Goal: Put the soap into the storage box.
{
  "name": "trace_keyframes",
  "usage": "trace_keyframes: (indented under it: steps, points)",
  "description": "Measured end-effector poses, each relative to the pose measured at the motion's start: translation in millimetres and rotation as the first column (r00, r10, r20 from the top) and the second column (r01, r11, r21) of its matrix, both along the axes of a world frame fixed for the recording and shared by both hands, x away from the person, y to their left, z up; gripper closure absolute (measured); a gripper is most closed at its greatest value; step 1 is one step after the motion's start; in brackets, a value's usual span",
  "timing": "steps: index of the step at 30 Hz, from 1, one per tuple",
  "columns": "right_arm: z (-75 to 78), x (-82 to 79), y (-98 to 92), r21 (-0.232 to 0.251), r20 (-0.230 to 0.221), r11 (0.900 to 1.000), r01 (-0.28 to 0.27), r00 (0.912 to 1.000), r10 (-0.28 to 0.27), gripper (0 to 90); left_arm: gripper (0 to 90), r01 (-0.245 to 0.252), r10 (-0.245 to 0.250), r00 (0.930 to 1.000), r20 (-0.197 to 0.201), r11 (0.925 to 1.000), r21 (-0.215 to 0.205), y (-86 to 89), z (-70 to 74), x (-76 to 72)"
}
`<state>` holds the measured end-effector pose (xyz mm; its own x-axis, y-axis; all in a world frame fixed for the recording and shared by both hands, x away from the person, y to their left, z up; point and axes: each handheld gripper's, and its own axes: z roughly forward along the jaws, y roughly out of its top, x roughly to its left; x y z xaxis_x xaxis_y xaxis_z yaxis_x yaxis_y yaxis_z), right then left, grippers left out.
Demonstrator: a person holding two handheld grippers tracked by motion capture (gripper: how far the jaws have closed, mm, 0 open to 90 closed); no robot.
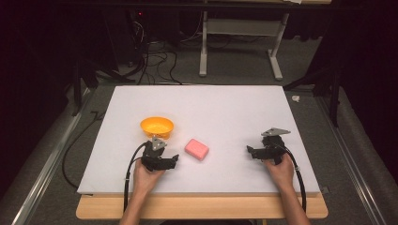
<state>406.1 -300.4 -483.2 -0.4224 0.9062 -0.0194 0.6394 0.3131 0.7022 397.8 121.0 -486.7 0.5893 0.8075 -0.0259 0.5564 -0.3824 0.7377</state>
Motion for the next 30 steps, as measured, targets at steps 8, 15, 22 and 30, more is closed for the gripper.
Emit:
trace_keyframes:
  steps: [8, 15, 22, 30]
  points:
    - [0.0, 0.0, 0.0, 0.000, 0.000, 1.000, 0.000, 1.0000, 0.000, 15.1, 16.3, 0.010, -0.010, 0.9999, -0.011, 0.9999, 0.006, -3.9, 4.4, -0.8]
    - [0.0, 0.0, 0.0, 0.000, 0.000, 1.000, 0.000, 1.0000, 0.000, 15.1, 16.0, -0.004, 0.004, 1.0000, -0.001, 0.9998, -0.021, -5.8, 16.4, -7.1]
    - [0.0, 0.0, 0.0, 0.000, 0.000, 1.000, 0.000, 1.0000, 0.000, 15.1, 14.8, 0.017, -0.016, 0.9997, 0.019, 0.9985, -0.053, -13.6, 27.1, -10.6]
    - [0.0, -0.1, 0.1, 0.001, -0.001, 1.000, 0.001, 1.0000, -0.001, 15.1, 10.2, 0.041, -0.039, 0.9988, 0.029, 0.9963, -0.076, -27.7, 35.2, -11.2]
